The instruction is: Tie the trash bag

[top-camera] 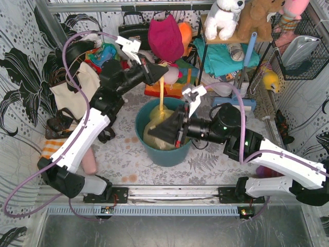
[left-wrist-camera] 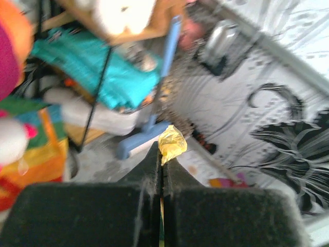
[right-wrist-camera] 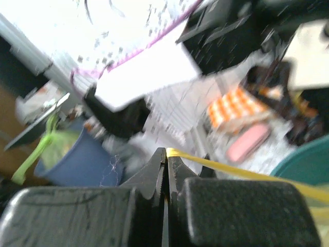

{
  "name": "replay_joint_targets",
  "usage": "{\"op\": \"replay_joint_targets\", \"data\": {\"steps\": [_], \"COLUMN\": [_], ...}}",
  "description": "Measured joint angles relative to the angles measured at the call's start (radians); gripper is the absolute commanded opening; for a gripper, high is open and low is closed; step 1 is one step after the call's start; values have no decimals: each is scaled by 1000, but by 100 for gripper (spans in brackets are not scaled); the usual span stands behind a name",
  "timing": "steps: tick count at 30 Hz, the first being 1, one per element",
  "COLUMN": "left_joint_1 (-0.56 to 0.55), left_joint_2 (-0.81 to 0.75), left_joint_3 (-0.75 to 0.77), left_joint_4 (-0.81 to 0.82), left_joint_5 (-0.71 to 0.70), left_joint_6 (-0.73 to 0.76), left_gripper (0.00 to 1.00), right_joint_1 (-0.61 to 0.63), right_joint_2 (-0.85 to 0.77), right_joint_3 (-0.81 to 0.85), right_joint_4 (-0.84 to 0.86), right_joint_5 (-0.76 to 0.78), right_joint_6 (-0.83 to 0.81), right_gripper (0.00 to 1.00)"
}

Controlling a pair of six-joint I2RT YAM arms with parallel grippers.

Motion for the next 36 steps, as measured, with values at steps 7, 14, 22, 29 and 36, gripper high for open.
{"op": "replay_joint_targets", "data": {"steps": [7, 14, 22, 29, 36], "left_joint_1": [-13, -23, -23, -23, -23], "left_joint_2": [-45, -51, -135, -187, -190], "left_joint_3": [84, 110, -49, -157, -153], "left_joint_4": [131, 210, 241, 166, 103], "left_joint_5": [197, 278, 249, 149, 82], "left_joint_6": [-132, -201, -201, -141, -84], "left_gripper": [0, 0, 0, 20, 61], "right_joint_1": [-3, -13, -27, -46, -48], "right_joint_2": [147, 183, 104, 102, 102], "right_joint_3": [252, 379, 150, -10, 16], "right_joint_4": [0, -2, 59, 68, 82], "right_joint_5": [230, 291, 334, 349, 361], "right_joint_6": [-187, -303, -284, -211, -200], "right_gripper": [0, 0, 0, 0, 40]}}
